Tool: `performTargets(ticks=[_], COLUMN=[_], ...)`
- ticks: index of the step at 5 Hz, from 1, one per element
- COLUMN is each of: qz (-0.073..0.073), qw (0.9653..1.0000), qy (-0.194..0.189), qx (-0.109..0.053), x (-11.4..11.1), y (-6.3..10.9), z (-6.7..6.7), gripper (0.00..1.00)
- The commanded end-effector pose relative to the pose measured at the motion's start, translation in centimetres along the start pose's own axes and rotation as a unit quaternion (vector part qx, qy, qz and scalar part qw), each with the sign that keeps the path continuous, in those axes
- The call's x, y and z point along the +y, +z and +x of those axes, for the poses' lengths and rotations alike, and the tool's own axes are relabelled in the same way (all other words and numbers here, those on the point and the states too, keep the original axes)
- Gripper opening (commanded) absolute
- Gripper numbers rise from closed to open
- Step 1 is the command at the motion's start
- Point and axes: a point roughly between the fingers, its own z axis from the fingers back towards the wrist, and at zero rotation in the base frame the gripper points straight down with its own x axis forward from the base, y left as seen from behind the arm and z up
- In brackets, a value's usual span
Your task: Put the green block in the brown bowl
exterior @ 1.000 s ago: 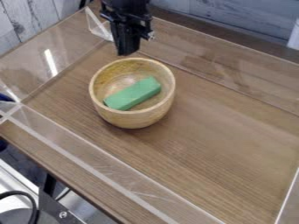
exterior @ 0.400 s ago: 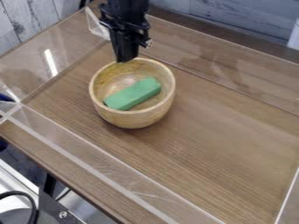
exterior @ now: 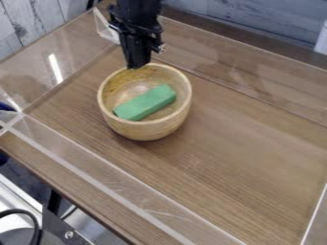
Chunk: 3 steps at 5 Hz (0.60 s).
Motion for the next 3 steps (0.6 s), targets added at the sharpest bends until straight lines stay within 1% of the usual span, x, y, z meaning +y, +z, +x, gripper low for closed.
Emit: performTargets(ticks=[1,2,3], qz=[0.009,0.005,0.002], qw=[0.9998,0.9998,0.9998], qy=[0.003,0.003,0.004], qx=[-0.019,-0.018,-0.019], x=[0.53,0.87,1.06], y=[0.86,0.43,0.52], z=[0.31,0.42,0.48], gripper=[0.00,0.00,0.00])
